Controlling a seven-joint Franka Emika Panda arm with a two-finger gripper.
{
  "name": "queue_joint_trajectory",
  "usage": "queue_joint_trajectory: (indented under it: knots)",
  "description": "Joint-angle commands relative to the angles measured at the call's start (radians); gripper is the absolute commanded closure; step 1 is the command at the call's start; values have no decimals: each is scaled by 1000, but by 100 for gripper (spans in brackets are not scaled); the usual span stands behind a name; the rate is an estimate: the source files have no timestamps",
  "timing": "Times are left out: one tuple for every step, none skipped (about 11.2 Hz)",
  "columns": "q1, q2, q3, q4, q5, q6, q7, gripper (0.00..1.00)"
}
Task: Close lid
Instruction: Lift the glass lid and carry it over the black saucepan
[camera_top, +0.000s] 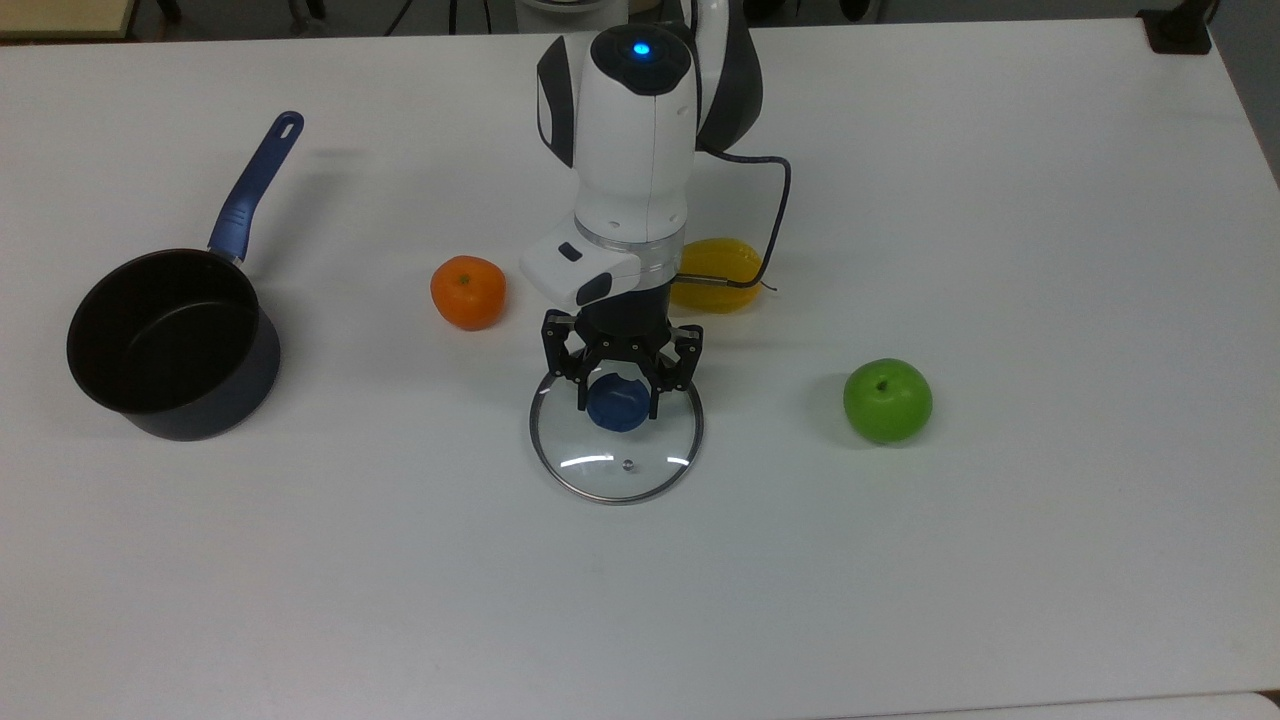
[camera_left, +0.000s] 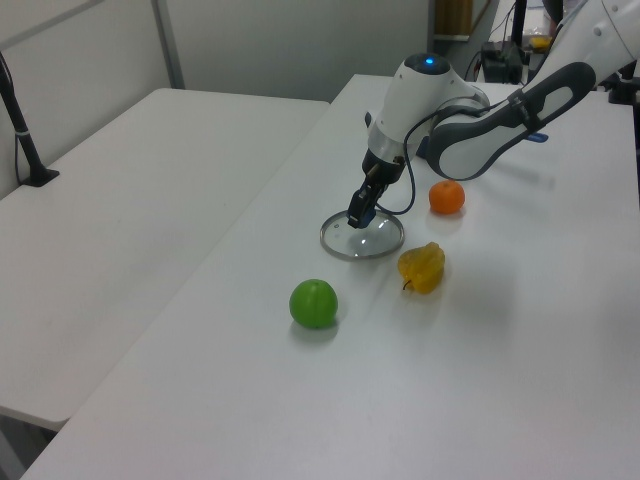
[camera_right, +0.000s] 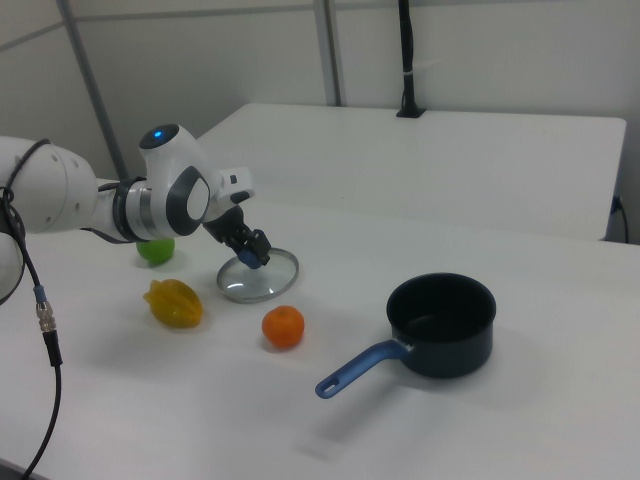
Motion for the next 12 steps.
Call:
queue_joint_trajectory:
  knots:
    - [-3, -52, -10, 17, -27, -97, 23, 54]
    - [-11, -66, -20, 21, -27, -126, 21, 54]
    - [-34, -82, -21, 44, -28, -157, 15, 54]
    - [-60, -92, -21, 59, -27, -197, -17, 54]
    - [-87, -109, -21, 76, -27, -229, -49, 54]
    - [-119, -129, -21, 78, -25, -243, -72, 54]
    - [-150, -147, -21, 78, -25, -248, -106, 54]
    - [-178, -160, -23, 86, -22, -248, -139, 54]
    - [-211, -164, -23, 105, -16, -272, -170, 54]
    - [-254, -161, -23, 131, -10, -304, -208, 54]
    - [-299, -161, -23, 136, -5, -308, -250, 54]
    - [-348, -160, -21, 136, -4, -306, -285, 54]
